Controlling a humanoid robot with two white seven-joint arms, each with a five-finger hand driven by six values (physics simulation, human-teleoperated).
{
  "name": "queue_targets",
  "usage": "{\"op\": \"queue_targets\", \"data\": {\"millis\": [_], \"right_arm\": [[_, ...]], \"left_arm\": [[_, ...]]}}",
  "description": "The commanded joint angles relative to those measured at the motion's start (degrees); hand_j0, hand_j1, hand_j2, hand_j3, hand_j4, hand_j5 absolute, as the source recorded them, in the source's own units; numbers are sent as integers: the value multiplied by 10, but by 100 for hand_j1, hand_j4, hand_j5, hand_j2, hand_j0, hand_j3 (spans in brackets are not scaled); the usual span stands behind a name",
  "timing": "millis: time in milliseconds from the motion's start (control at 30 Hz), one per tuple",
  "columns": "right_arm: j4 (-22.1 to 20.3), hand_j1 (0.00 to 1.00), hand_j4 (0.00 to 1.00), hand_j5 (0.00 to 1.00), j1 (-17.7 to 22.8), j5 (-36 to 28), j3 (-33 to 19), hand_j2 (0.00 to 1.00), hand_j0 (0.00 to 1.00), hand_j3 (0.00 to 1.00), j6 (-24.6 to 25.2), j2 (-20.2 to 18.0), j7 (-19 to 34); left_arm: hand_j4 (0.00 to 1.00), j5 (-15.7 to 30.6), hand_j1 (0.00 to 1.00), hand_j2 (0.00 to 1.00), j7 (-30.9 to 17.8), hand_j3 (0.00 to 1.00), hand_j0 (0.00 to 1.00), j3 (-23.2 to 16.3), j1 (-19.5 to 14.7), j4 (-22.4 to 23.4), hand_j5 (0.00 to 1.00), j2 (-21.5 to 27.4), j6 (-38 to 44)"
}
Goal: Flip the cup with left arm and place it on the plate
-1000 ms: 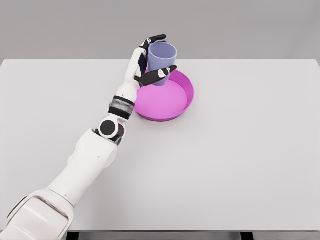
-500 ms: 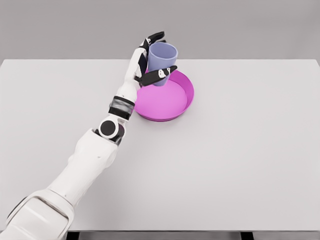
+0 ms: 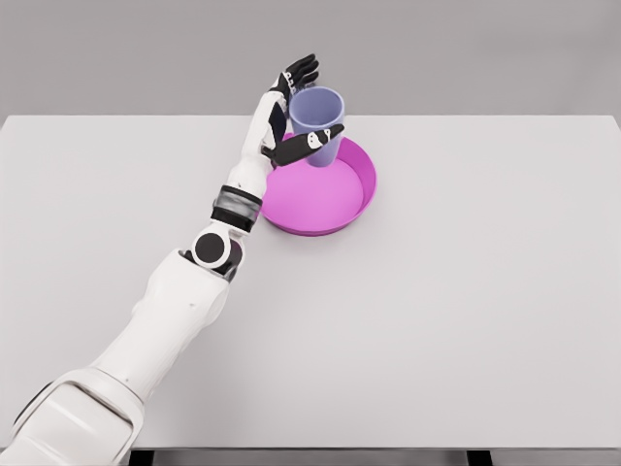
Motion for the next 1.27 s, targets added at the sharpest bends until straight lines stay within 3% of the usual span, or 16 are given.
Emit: {"op": "queue_targets", "data": {"millis": [0, 433, 567, 633, 733, 767, 800, 867, 933, 967, 1000, 1033, 1233], "right_arm": [[0, 100, 100, 100, 0, 0, 0, 100, 100, 100, 0, 0, 0], [0, 100, 100, 100, 0, 0, 0, 100, 100, 100, 0, 0, 0], [0, 100, 100, 100, 0, 0, 0, 100, 100, 100, 0, 0, 0], [0, 100, 100, 100, 0, 0, 0, 100, 100, 100, 0, 0, 0], [0, 100, 100, 100, 0, 0, 0, 100, 100, 100, 0, 0, 0], [0, 100, 100, 100, 0, 0, 0, 100, 100, 100, 0, 0, 0], [0, 100, 100, 100, 0, 0, 0, 100, 100, 100, 0, 0, 0], [0, 100, 100, 100, 0, 0, 0, 100, 100, 100, 0, 0, 0], [0, 100, 100, 100, 0, 0, 0, 100, 100, 100, 0, 0, 0], [0, 100, 100, 100, 0, 0, 0, 100, 100, 100, 0, 0, 0], [0, 100, 100, 100, 0, 0, 0, 100, 100, 100, 0, 0, 0], [0, 100, 100, 100, 0, 0, 0, 100, 100, 100, 0, 0, 0], [0, 100, 100, 100, 0, 0, 0, 100, 100, 100, 0, 0, 0]], "left_arm": [[90, 0, 90, 90, 0, 90, 90, 0, 0, -1, 90, 0, 0], [91, 0, 91, 91, -1, 91, 91, 0, 0, -5, 91, 0, 0], [92, -1, 92, 92, -5, 92, 92, 1, 4, -70, 92, 1, 0], [100, 1, 100, 100, -6, 100, 100, 0, 7, -142, 100, 72, 0], [100, 27, 100, 100, -15, 100, 100, -5, 25, -212, 100, 186, 0], [100, 63, 100, 100, -32, 100, 100, -33, 31, -240, 100, 242, 0], [100, 117, 100, 100, -56, 100, 100, -82, 31, -273, 100, 331, 0], [100, 156, 100, 100, -83, 100, 100, -142, 33, -320, 100, 460, 0], [100, 146, 100, 100, -173, 100, 100, -155, 62, -331, 100, 546, 0], [100, 103, 100, 100, -187, 100, 100, -155, 62, -333, 100, 579, 0], [100, 49, 100, 100, -164, 100, 100, -154, 62, -339, 100, 616, 0], [100, 24, 100, 100, -136, 100, 100, -155, 62, -353, 100, 641, 0], [100, 18, 100, 100, -137, 100, 100, -156, 63, -369, 100, 643, 0]]}}
